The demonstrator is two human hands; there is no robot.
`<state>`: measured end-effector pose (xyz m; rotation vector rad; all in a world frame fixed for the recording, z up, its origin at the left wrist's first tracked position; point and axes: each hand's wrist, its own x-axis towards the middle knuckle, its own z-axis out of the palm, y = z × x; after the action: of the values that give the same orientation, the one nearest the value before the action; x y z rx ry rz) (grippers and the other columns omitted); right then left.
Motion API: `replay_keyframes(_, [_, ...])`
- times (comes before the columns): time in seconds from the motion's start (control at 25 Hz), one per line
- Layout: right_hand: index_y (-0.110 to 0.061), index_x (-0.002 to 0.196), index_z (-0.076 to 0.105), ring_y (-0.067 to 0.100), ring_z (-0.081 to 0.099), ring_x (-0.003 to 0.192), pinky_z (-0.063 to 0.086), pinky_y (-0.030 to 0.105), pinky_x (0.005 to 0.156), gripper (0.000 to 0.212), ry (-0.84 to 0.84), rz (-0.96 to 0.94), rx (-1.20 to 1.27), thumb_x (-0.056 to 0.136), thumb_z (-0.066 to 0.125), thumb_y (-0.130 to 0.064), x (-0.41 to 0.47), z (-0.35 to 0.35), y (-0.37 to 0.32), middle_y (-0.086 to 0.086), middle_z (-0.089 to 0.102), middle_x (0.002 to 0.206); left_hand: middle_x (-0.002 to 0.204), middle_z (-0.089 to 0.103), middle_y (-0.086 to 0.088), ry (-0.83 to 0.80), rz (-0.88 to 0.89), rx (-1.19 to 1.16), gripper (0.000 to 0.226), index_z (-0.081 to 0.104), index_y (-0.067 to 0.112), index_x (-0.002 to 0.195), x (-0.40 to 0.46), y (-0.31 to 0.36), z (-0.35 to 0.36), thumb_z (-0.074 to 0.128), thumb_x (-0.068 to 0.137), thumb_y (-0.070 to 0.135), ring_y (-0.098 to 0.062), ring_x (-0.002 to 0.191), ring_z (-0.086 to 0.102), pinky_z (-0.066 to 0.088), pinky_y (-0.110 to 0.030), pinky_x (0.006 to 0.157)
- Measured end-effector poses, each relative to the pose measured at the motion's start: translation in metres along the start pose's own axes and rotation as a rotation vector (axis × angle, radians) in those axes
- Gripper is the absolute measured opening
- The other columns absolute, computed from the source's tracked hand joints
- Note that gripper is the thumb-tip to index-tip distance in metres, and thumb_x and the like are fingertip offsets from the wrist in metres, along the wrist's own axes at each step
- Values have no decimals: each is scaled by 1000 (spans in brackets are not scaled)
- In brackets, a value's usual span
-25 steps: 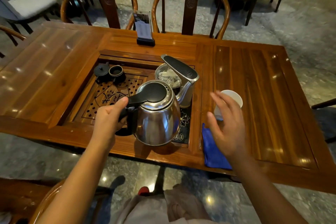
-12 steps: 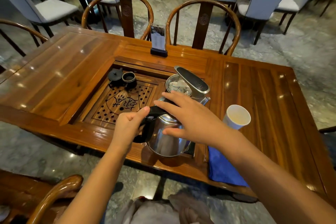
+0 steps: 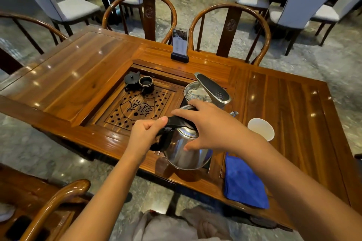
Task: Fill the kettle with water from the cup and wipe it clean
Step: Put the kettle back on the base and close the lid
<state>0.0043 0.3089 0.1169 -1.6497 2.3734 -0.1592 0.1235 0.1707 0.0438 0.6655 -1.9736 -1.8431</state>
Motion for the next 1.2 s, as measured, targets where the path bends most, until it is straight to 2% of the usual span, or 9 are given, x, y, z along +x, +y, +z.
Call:
replay_keyframes(0.12, [-40, 140, 26, 28, 32, 125, 42, 43, 96, 87, 22, 24, 11, 68, 74, -50, -4, 6, 3, 7, 34, 138, 63, 50, -14, -51, -38, 20, 41, 54, 4, 59, 4, -1, -1, 53, 67, 44, -14, 56, 51, 43, -18, 55])
replay_keyframes(0.2, [-40, 140, 26, 29, 29, 128, 41, 45, 98, 89, 30, 37, 36, 66, 75, -51, -5, 12, 7, 8, 32, 141, 63, 45, -9, -109, -51, 62, 25, 47, 6, 58, 7, -1, -1, 48, 69, 29, -5, 55, 48, 43, -17, 57])
replay_keyframes(0.28, [-40, 141, 26, 30, 27, 131, 40, 47, 99, 91, 25, 50, 55, 65, 75, -52, -4, 19, 14, 8, 30, 144, 67, 44, -13, -202, -70, 116, 25, 48, 3, 62, 11, -4, -4, 47, 72, 26, -11, 62, 47, 44, -20, 63])
replay_keyframes(0.36, [-40, 141, 25, 30, 25, 133, 39, 47, 101, 91, 17, 67, 52, 66, 75, -52, -2, 25, 19, 8, 27, 147, 75, 49, -16, -352, -103, 145, 40, 53, -7, 74, 17, -10, -11, 51, 76, 33, -19, 71, 49, 45, -26, 69])
replay_keyframes(0.44, [-40, 142, 24, 30, 23, 133, 38, 46, 101, 91, 2, 96, 41, 67, 75, -51, 4, 32, 23, 8, 25, 148, 78, 52, -17, -501, -126, 245, 43, 58, 1, 82, 28, -14, -21, 52, 77, 43, -25, 72, 49, 43, -31, 70])
replay_keyframes(0.56, [-40, 142, 23, 30, 21, 135, 38, 47, 101, 91, -16, 155, 67, 68, 74, -50, 19, 48, 28, 8, 22, 151, 92, 60, -22, -627, -161, 347, 33, 62, 7, 94, 52, -26, -37, 52, 85, 37, -36, 87, 57, 47, -43, 81])
replay_keyframes(0.72, [-39, 142, 24, 30, 19, 136, 39, 48, 101, 89, -33, 262, 119, 69, 74, -48, 42, 73, 41, 9, 21, 151, 101, 64, -13, -652, -231, 286, 18, 64, 9, 101, 85, -46, -43, 51, 90, 14, -21, 94, 64, 53, -31, 82])
replay_keyframes(1.0, [-40, 143, 20, 29, 12, 137, 38, 49, 100, 88, -36, 467, 143, 73, 73, -42, 87, 111, 67, 10, 15, 153, 99, 68, -3, -639, -255, 217, 19, 67, 17, 98, 155, -91, -34, 55, 87, 8, -7, 89, 65, 51, -20, 74])
replay_keyframes(1.2, [-41, 144, 15, 32, 7, 140, 36, 48, 103, 89, -17, 555, 130, 75, 72, -42, 107, 148, 73, 12, 10, 155, 102, 68, 0, -679, -294, 195, 22, 68, 22, 97, 187, -131, -32, 61, 83, 7, -14, 96, 65, 52, -24, 81])
